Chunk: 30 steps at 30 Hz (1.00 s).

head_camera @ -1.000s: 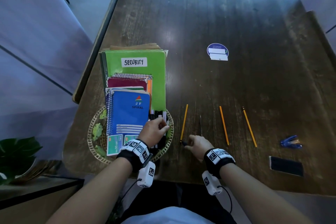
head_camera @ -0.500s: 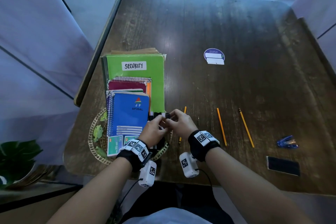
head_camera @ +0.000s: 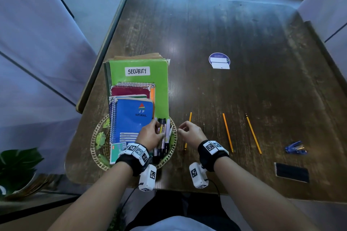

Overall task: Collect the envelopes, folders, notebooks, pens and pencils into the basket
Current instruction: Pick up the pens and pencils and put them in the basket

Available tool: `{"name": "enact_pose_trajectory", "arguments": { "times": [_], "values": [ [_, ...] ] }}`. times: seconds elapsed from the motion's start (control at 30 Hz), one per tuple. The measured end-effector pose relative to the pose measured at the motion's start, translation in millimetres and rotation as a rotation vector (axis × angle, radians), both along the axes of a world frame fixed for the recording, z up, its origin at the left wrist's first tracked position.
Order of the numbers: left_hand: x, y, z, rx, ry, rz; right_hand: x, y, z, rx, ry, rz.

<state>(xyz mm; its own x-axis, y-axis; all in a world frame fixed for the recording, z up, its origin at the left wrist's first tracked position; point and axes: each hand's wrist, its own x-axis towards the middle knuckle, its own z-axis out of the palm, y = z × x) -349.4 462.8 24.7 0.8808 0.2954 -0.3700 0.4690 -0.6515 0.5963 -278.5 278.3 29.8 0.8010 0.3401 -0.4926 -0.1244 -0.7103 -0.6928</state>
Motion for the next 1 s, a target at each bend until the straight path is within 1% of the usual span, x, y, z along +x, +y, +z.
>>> {"name": "enact_pose_trajectory", "arguments": {
  "times": [0.17,0.27,0.43,0.53,0.6,0.7,0.83,0.93,1.0],
  "values": [
    [-0.3,0.4,-6.1,0.1,0.085,0.007,4.7,-30.5,-15.7,-0.101,0.035,-0.015],
    [-0.6,-1.5,-7.6,0.102,0.083,0.023,10.3,-50.8,-25.4,-0.183,0.041,-0.068],
    [-3.7,-7.3,-4.5,0.074,0.014,0.058,25.9,-75.4,-43.1,-0.343,0.043,-0.172],
    [-6.2,-13.0,1.4,0.047,-0.06,0.041,34.0,-83.5,-50.8,-0.416,0.052,-0.16],
    [-7.8,-15.5,5.3,0.032,-0.085,0.012,36.0,-84.0,-56.3,-0.432,0.072,-0.127],
    [-9.7,-20.2,9.9,0.013,-0.087,0.002,36.7,-82.7,-65.8,-0.442,0.101,-0.081],
    [-11.0,-27.2,12.1,-0.017,-0.101,0.025,40.1,-81.9,-63.2,-0.417,0.117,-0.068],
    [-9.2,-30.3,14.5,-0.043,-0.12,0.047,41.5,-73.8,-54.0,-0.295,0.119,-0.083],
    [-7.8,-32.7,17.0,-0.071,-0.128,0.057,37.9,-62.5,-43.6,-0.188,0.099,-0.053]
  ]
}}
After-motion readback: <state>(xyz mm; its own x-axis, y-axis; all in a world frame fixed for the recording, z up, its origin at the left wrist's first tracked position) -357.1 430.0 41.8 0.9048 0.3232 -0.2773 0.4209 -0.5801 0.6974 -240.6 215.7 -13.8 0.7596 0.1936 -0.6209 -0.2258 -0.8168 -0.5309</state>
